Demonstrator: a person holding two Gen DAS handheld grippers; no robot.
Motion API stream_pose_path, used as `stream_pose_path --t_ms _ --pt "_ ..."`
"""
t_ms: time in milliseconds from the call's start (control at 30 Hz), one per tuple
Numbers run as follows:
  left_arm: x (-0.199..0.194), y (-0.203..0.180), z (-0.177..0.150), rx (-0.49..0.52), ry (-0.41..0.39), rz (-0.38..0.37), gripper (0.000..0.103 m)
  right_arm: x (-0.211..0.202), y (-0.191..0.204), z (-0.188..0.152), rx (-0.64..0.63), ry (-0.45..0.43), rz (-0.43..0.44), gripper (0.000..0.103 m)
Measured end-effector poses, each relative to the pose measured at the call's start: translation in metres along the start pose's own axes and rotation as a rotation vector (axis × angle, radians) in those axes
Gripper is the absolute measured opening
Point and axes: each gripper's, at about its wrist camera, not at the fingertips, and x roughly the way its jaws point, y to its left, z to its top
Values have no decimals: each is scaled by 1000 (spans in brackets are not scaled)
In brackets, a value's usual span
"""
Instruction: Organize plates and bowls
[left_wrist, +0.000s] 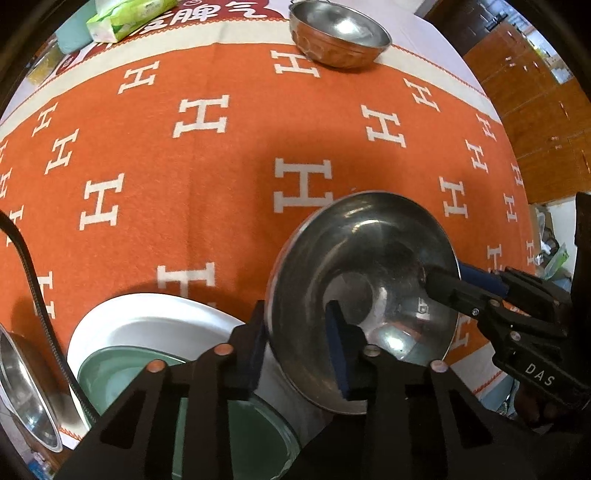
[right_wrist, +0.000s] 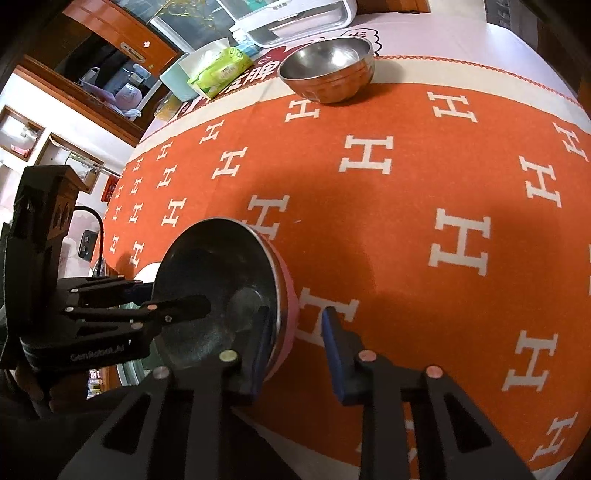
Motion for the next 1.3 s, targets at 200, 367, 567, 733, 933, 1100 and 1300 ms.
stream_pose_path --t_ms 200,367,567,733,933,1100,1300 --pt "1 5 0 -29 -1 -16 17 -1 3 0 -12 -6 4 13" --pt "1 4 -2 -28 -2 -35 16 -5 2 0 -10 -22 -11 12" --pt "-2 -1 -4 -11 -7 -39 15 -15 0 -2 0 -64 -4 12" --pt "-8 -3 -8 -4 -24 -42 15 -22 3 -4 -3 -92 0 12" --pt "-23 -2 -16 2 -63 -51 15 -32 10 -7 -18 -129 -2 11" --pt "-37 -1 -28 3 -96 -45 15 -41 18 -12 -33 -154 4 11" --pt "-50 2 -45 0 -130 -35 15 -48 33 -19 -64 -179 5 11"
